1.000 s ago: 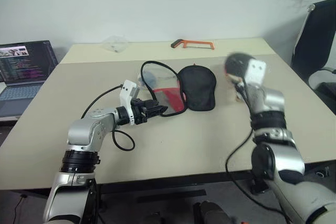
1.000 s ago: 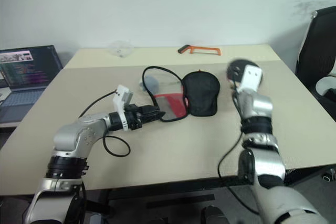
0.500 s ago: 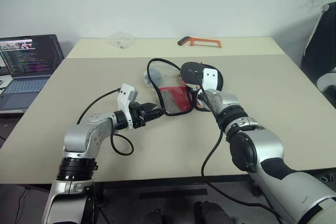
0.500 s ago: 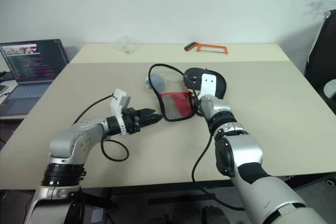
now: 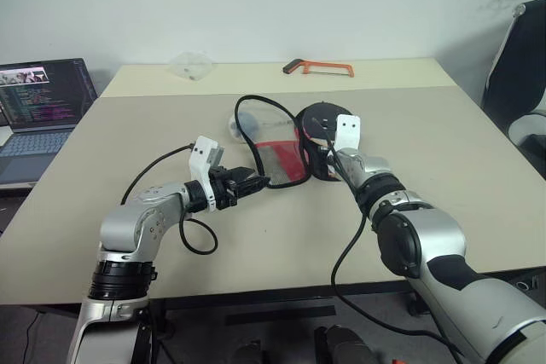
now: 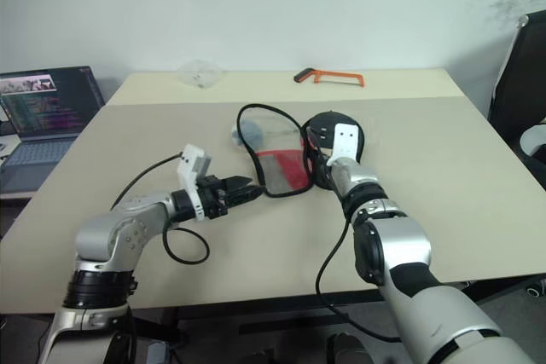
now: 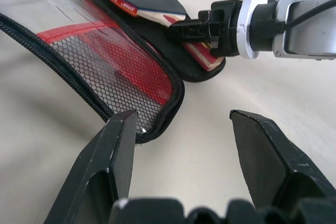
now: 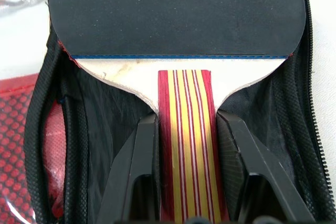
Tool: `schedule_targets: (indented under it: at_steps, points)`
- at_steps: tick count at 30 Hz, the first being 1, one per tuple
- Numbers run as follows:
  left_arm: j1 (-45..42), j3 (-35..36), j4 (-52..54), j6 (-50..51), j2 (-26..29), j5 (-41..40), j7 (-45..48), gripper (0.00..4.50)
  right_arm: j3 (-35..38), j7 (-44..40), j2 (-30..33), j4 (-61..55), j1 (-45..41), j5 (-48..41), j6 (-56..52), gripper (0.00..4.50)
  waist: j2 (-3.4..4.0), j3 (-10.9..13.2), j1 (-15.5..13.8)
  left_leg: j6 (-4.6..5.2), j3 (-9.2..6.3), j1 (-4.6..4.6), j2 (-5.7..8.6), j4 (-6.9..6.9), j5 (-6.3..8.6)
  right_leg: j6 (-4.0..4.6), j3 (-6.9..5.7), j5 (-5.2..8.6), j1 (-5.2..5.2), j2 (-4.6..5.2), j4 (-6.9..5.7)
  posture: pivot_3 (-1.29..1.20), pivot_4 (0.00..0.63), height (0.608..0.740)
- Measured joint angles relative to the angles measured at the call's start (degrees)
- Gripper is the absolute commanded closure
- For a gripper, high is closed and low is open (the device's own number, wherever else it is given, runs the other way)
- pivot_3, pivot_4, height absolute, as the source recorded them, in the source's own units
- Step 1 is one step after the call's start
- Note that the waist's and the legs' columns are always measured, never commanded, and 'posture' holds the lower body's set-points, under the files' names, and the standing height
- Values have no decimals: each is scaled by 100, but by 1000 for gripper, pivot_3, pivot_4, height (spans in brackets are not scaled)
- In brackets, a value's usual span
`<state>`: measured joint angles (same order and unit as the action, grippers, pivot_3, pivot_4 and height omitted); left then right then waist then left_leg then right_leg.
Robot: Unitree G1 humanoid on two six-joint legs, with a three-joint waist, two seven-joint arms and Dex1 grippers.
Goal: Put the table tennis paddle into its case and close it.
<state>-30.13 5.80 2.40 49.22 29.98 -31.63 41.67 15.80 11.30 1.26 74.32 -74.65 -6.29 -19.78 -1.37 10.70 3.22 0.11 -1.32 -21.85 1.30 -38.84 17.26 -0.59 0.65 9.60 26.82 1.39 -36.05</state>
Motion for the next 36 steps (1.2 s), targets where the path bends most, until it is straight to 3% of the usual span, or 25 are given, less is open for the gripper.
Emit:
schedule_targets:
  at_steps: [10,20,25,27,29,33,36]
  points:
    - [27,18,147,73,-2,-90,-106,1440,-8,0,-4,65,0,51,63,3387,0,0,0,-1,0,0,0,-1,0,0,0,0,0,0,0,0,150,740]
    - [27,18,157,74,-1,-135,-129,1440,-16,-29,-1,74,-18,50,113,36,0,0,1,-1,2,4,0,-6,0,2,3,-1,-1,-1,-8,0,150,740]
    - [3,17,129,64,3,-131,-98,1440,-14,-447,54,-340,-93,-68,-85,36,0,0,0,-1,2,4,0,-8,0,2,3,-2,-1,-2,-9,0,150,740]
    - [-56,18,67,36,19,-132,-68,1440,-45,-688,124,-943,-61,-176,-423,36,0,0,-3,0,1,3,0,-8,0,2,2,-2,-1,-2,-8,0,150,740]
    - [-159,33,-52,-35,79,-131,36,1440,-422,-1303,327,-2317,273,-227,-1000,36,0,0,-14,1,-5,0,-1,-9,0,1,-4,-2,-1,-2,-7,0,150,740]
    - [-265,141,-350,-341,472,-80,317,1440,-1714,-3681,1760,-6215,1999,-921,-2370,36,0,-3,-113,7,-22,-8,-2,-3,4,-1,-25,0,-12,-6,0,0,150,740]
    - [-360,154,-748,-579,640,85,428,1440,-1889,-4604,2514,-7351,2935,-1282,-2667,36,0,-3,-157,12,-10,-2,5,-14,7,-3,-24,0,-14,-7,9,0,150,740]
